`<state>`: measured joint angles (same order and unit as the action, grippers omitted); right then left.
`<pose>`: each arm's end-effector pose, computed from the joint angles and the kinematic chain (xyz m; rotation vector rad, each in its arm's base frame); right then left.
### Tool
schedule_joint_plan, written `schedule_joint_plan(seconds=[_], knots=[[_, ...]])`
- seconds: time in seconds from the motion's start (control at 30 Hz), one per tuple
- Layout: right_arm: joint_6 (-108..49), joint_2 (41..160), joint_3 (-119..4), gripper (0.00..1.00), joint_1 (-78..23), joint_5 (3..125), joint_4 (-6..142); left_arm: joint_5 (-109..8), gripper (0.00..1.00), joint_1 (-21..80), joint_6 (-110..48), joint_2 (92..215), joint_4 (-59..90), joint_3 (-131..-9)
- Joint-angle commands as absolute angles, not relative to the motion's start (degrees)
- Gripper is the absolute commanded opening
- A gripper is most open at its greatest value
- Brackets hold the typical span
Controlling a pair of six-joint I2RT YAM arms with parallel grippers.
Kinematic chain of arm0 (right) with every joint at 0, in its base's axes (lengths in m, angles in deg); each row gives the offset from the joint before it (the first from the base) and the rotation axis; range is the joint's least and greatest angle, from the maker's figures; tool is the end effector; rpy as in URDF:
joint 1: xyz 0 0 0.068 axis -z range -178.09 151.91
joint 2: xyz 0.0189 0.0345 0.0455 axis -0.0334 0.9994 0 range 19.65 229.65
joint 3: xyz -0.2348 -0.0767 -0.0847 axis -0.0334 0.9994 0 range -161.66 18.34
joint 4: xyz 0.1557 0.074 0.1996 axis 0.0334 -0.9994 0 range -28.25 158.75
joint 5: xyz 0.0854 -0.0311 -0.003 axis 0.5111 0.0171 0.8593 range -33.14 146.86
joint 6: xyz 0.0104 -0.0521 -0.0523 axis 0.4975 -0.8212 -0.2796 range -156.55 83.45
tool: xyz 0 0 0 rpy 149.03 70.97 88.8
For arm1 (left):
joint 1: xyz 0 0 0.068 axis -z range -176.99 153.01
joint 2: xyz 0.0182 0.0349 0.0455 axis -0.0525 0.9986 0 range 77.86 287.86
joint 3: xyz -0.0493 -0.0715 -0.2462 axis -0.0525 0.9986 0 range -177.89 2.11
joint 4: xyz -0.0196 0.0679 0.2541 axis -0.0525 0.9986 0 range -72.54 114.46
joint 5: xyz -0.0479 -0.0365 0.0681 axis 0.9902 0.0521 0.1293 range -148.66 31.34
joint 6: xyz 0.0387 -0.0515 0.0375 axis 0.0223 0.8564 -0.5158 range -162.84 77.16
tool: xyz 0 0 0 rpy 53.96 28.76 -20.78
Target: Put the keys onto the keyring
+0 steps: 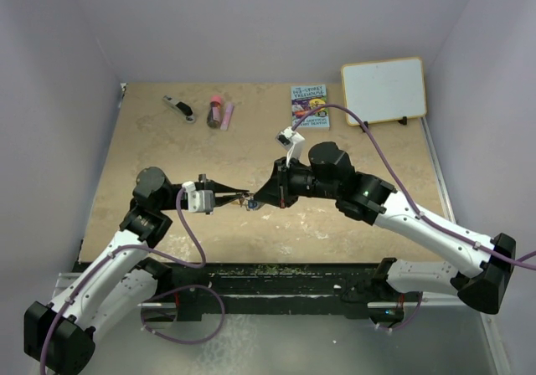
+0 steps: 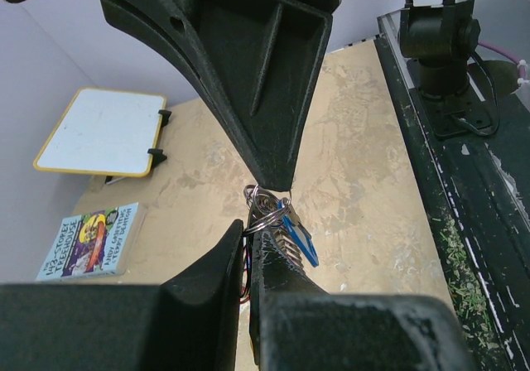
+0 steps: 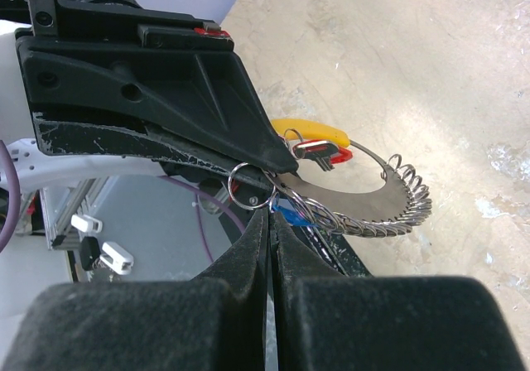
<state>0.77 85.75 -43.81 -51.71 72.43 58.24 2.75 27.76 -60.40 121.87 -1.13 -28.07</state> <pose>0.1640 0.2506 0.3531 -0.5006 1.9784 1.3156 0.1559 -0.1324 0.2963 1.2943 0.9408 -0.8883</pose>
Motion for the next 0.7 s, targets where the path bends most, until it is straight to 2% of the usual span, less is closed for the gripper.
schedule_joint_plan(seconds=[0.0, 0.67], knots=[[0.19, 85.26, -46.6, 0.0, -51.92, 72.76, 59.43, 3.55, 0.04, 27.7, -60.49, 121.52, -4.25, -30.38], [0.88, 85.72, -46.99, 0.0, -52.14, 73.47, 59.43, 1.74, 0.04, 27.64, -64.98, 122.05, -0.92, -30.01]])
